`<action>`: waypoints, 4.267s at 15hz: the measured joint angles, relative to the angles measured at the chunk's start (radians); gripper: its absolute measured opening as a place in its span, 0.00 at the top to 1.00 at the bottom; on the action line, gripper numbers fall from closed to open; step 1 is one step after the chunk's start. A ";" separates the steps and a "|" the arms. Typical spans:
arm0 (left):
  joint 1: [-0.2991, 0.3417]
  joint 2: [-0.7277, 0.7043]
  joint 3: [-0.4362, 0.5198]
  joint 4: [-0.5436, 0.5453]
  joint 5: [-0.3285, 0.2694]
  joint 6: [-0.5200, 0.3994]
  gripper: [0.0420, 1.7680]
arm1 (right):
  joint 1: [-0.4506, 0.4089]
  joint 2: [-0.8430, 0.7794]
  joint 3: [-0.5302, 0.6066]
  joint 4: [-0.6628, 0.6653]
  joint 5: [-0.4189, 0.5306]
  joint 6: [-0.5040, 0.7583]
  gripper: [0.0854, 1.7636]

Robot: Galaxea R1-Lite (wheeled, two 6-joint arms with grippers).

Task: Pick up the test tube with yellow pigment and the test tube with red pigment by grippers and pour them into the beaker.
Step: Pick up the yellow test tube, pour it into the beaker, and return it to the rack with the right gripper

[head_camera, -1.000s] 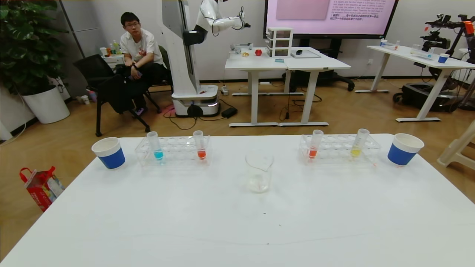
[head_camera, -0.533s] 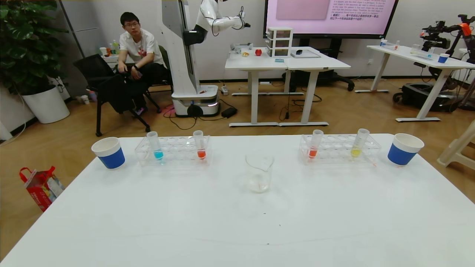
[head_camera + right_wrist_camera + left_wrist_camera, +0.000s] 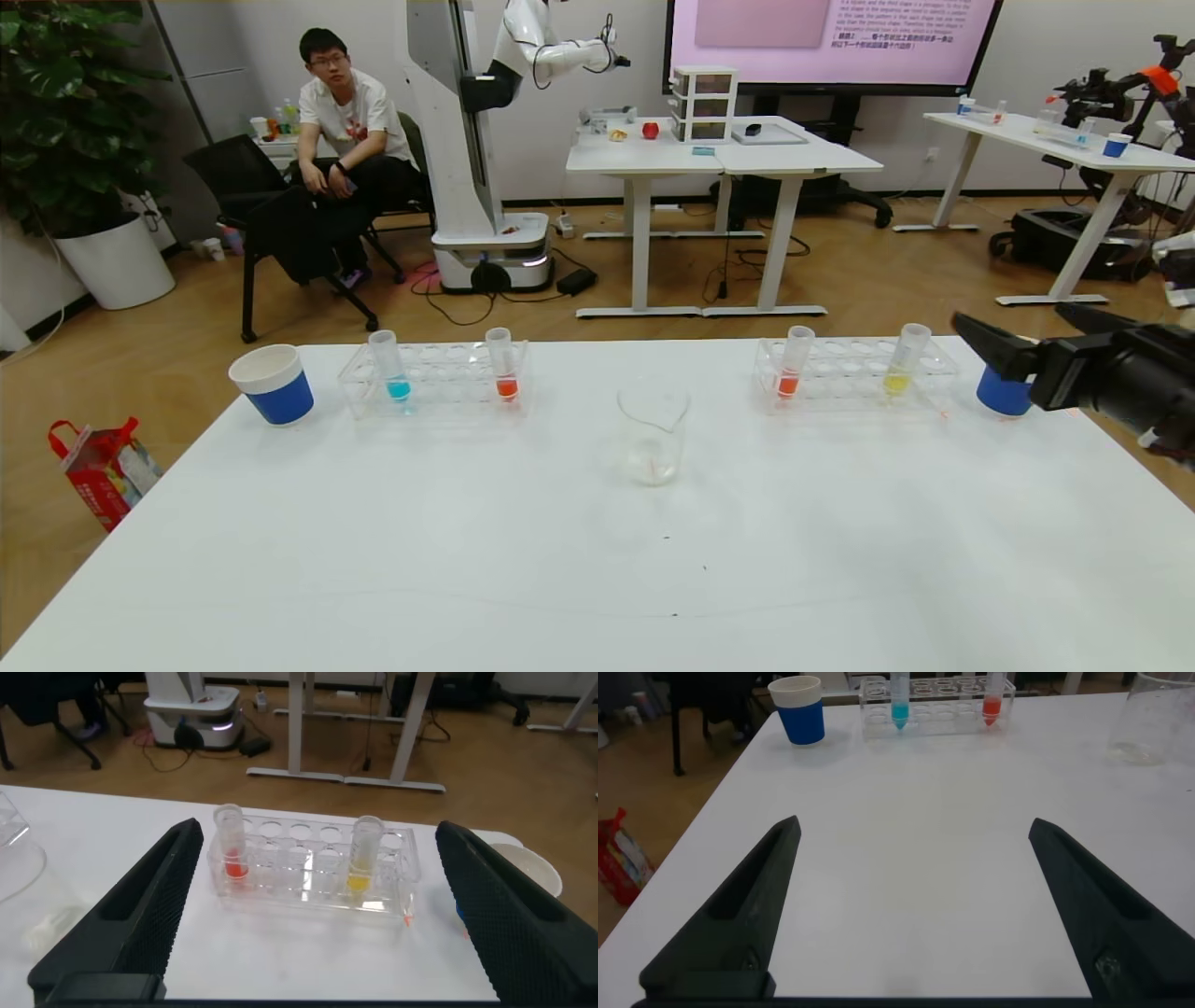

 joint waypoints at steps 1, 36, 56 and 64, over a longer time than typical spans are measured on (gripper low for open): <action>0.000 0.000 0.000 0.000 0.000 0.000 0.04 | -0.012 0.055 0.002 -0.053 0.007 0.001 0.02; 0.000 0.000 0.000 0.000 0.000 0.000 0.04 | -0.118 0.860 -0.438 -0.512 0.090 0.043 0.75; 0.000 0.000 0.000 0.000 0.000 0.001 0.04 | -0.034 0.627 -0.524 -0.227 0.141 -0.014 0.75; 0.000 0.000 0.000 0.000 0.000 0.000 0.04 | 0.160 0.607 -0.835 0.038 0.248 -0.176 0.75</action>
